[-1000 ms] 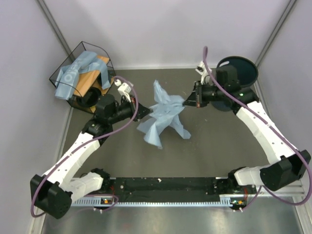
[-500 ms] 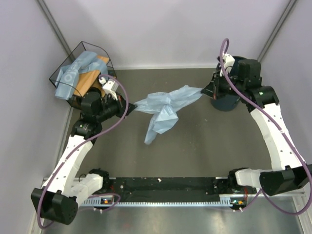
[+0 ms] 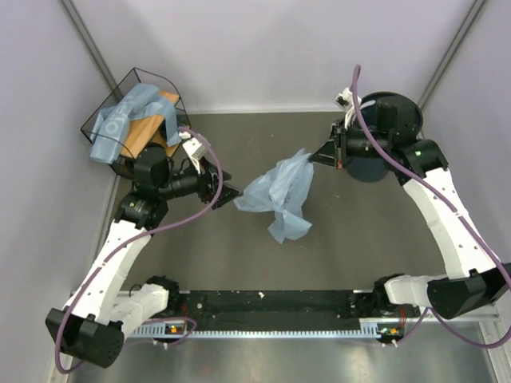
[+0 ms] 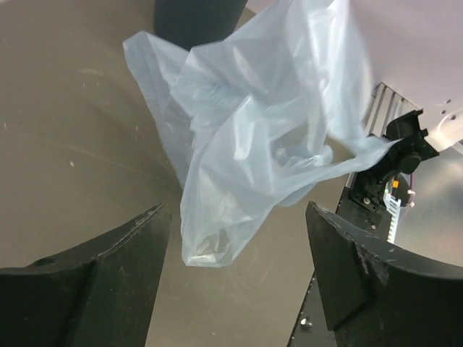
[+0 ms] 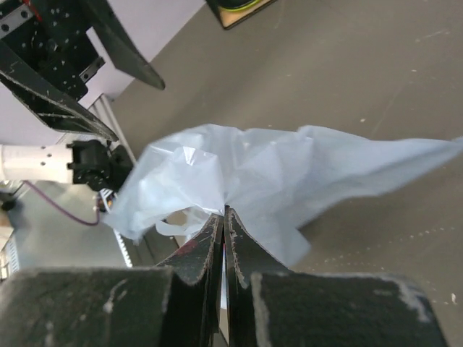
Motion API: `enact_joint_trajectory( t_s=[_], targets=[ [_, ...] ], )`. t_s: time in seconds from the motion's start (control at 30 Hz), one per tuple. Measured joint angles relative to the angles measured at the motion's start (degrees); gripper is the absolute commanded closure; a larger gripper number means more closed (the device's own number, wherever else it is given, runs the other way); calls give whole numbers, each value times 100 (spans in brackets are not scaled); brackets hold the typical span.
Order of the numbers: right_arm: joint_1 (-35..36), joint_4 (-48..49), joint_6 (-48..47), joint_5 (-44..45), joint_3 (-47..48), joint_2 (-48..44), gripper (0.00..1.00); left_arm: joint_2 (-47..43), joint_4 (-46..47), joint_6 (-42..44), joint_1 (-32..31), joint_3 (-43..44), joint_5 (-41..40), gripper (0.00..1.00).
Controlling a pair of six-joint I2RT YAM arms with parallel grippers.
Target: Put the trash bags into the trash bin
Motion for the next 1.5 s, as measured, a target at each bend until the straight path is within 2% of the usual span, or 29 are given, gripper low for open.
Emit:
enact_joint_trajectory(
  t_s=[0.13,0.2,0.3,0.43,0.47,0.57,0.63,0.67,0.7,0.8,0.9,1.17,1.33,1.47,1.5],
  targets=[
    [205,140,144,-136,2,0,100,4,-468,981,-140,463,201,9],
    [284,236,238,-138,4,0,100,-52,-601,1464,-505,599,85,9],
    [404,380,380,-116,9,0,100,-219,-697,1810,-1462,584,-289,9],
    [514,557,566,-105,11,0,100,-291,-673,1982,-2588,575,-1082,30],
    [516,599,619,-105,11,0,100,-304,-636,1952,-2686,560,-1204,40],
    [520,730,798,-28,11,-26,100,-601,-400,1572,-2782,223,-1609,59],
    [522,815,911,59,11,-72,100,-949,-278,1106,-2752,-144,-1947,55],
    [522,868,968,103,4,-109,100,-1137,-267,800,-2712,-330,-2127,48],
    [522,925,1023,136,0,-146,100,-1314,-282,455,-2618,-520,-2238,32],
    [522,1123,1228,195,-37,-332,100,-1537,-184,-595,-2072,-1027,-2173,22],
    [522,1381,1419,186,-197,-568,100,-1163,166,-1497,-1735,-1228,-1934,21],
    [527,1681,1720,138,-573,-772,100,472,2118,-3585,-1668,-970,-1469,19],
    [529,1847,1840,138,-605,-774,100,807,2879,-4238,-1744,-946,-1305,19],
    [542,2002,1954,140,-603,-774,100,981,3128,-4448,-1945,-946,-1241,19],
    [544,2044,1976,140,-605,-774,100,1010,3145,-4468,-1982,-946,-1241,23]
  ],
)
